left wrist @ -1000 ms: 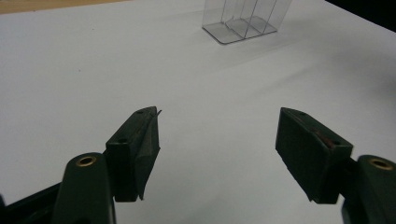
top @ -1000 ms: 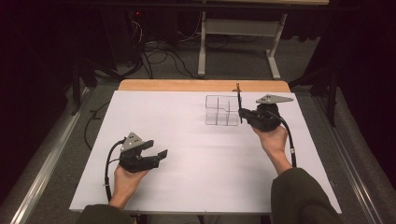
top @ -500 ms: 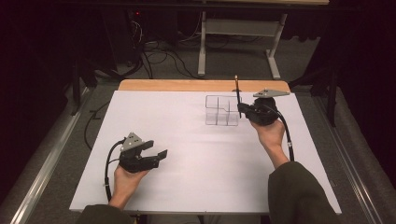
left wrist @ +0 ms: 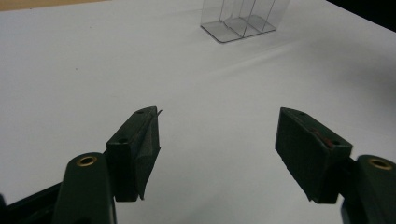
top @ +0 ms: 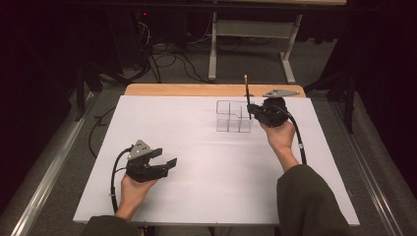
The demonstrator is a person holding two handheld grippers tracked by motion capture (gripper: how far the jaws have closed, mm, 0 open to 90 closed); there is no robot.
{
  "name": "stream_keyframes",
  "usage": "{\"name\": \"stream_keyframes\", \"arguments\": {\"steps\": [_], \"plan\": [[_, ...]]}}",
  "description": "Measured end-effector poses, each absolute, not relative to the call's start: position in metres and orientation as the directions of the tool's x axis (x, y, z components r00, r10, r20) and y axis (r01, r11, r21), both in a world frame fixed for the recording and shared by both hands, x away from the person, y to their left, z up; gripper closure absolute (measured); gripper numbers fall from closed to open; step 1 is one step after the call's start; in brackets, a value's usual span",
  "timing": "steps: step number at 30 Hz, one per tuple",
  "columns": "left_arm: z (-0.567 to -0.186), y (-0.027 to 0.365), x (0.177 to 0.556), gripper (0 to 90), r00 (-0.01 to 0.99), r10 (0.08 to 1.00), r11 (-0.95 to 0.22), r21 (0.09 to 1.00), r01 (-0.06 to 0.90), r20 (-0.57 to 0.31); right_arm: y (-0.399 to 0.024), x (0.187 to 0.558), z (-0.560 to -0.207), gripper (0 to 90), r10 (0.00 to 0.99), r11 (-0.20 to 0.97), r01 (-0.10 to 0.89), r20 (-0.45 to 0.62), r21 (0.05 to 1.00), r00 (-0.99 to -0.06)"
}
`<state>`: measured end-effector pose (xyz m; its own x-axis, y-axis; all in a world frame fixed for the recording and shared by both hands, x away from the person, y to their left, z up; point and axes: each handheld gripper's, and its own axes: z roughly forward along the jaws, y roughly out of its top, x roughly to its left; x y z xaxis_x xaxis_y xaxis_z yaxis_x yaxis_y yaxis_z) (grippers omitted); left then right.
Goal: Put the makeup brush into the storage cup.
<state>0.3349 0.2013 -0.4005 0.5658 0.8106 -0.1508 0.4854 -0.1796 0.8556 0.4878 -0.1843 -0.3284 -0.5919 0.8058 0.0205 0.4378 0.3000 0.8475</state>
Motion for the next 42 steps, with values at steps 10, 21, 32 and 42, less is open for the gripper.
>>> {"name": "stream_keyframes", "arguments": {"steps": [10,21,32,42], "plan": [[-0.4,0.2,0.334,31.0,0.57,0.808,-0.182,0.856,0.483,-0.15,-0.177,0.494,-0.328,86.6,0.803,0.31,0.425,0.005,0.851,-0.596],[-0.401,0.199,0.334,31.0,0.573,0.806,-0.186,0.856,0.483,-0.148,-0.176,0.502,-0.336,86.6,0.819,0.302,0.433,0.002,0.849,-0.574],[-0.401,0.199,0.334,30.9,0.576,0.804,-0.186,0.857,0.481,-0.148,-0.177,0.506,-0.34,86.5,0.834,0.293,0.434,-0.005,0.852,-0.552],[-0.401,0.199,0.335,30.9,0.577,0.803,-0.188,0.856,0.481,-0.149,-0.175,0.509,-0.345,86.5,0.841,0.308,0.446,-0.02,0.84,-0.541]]}}
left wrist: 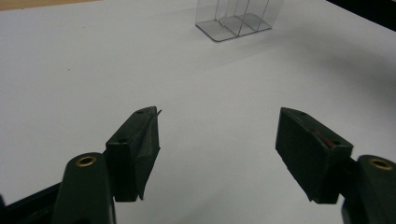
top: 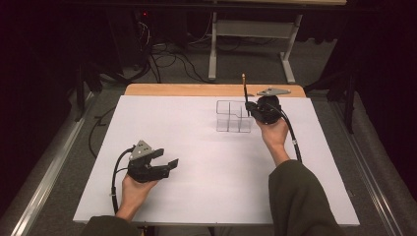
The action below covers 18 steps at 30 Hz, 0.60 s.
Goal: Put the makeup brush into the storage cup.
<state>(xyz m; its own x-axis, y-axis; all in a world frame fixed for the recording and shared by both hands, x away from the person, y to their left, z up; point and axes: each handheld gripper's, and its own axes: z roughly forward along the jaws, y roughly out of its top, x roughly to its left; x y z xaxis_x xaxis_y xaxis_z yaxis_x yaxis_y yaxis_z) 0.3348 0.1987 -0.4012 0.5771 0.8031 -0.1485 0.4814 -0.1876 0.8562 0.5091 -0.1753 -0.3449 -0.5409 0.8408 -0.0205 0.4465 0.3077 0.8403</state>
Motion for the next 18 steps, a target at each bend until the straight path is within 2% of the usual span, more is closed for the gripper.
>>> {"name": "stream_keyframes", "arguments": {"steps": [18], "plan": [[-0.4014,0.1983,0.3348,30.9,0.577,0.803,-0.191,0.855,0.482,-0.146,-0.1713,0.5127,-0.3547,86.2,0.843,0.35,0.482,-0.045,0.803,-0.536]]}}
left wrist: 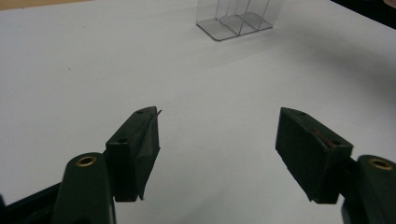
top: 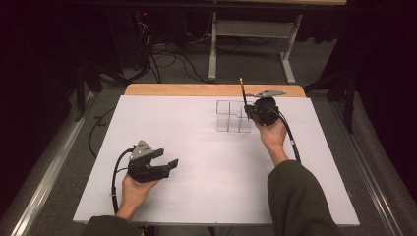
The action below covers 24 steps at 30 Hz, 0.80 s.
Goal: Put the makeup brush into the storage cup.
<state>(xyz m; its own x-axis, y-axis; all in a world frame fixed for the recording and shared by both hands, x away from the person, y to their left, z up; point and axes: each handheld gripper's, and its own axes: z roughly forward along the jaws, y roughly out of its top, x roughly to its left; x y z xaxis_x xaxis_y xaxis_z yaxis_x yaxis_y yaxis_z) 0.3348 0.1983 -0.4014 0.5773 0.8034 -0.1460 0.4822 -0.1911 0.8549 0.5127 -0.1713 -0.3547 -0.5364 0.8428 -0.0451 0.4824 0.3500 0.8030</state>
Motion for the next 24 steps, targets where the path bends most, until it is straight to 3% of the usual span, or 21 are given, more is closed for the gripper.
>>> {"name": "stream_keyframes", "arguments": {"steps": [24], "plan": [[-0.4013,0.1983,0.335,31.2,0.576,0.805,-0.194,0.853,0.485,-0.145,-0.17,0.5163,-0.3615,85.3,0.847,0.35,0.521,-0.025,0.778,-0.531]]}}
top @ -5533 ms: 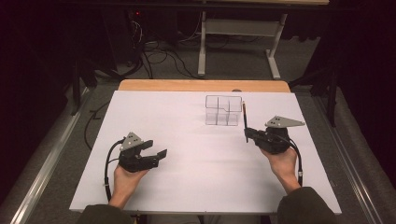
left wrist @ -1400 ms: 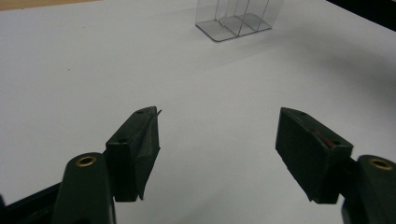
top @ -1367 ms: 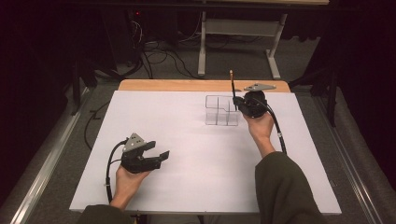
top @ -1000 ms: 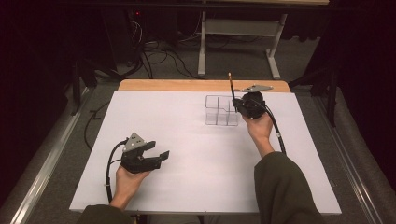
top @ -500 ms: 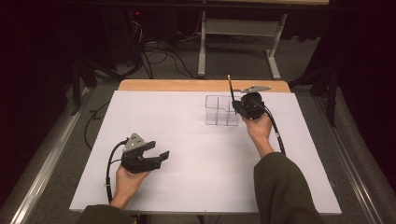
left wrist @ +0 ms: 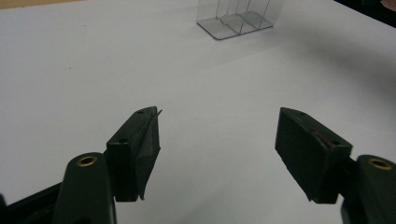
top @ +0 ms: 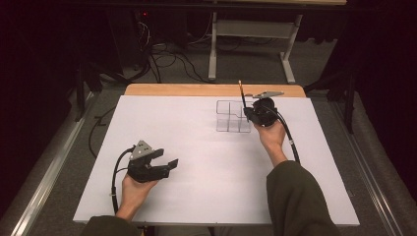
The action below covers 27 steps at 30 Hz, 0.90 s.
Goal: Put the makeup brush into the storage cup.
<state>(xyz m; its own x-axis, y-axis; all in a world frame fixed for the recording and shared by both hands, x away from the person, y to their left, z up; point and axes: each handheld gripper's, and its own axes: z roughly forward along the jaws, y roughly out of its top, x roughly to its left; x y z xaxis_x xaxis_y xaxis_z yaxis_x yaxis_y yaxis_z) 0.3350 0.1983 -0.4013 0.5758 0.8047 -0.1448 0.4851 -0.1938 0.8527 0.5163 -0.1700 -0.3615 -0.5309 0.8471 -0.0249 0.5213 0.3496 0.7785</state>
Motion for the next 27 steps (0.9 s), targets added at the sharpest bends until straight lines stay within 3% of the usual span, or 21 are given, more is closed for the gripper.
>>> {"name": "stream_keyframes", "arguments": {"steps": [9,27], "plan": [[-0.401,0.198,0.335,31.1,0.576,0.805,-0.197,0.852,0.486,-0.143,-0.17,0.514,-0.359,77.5,0.849,0.341,0.517,-0.02,0.785,-0.528],[-0.401,0.198,0.335,30.9,0.576,0.805,-0.197,0.851,0.486,-0.143,-0.173,0.502,-0.345,70.3,0.838,0.345,0.488,-0.03,0.802,-0.544]]}}
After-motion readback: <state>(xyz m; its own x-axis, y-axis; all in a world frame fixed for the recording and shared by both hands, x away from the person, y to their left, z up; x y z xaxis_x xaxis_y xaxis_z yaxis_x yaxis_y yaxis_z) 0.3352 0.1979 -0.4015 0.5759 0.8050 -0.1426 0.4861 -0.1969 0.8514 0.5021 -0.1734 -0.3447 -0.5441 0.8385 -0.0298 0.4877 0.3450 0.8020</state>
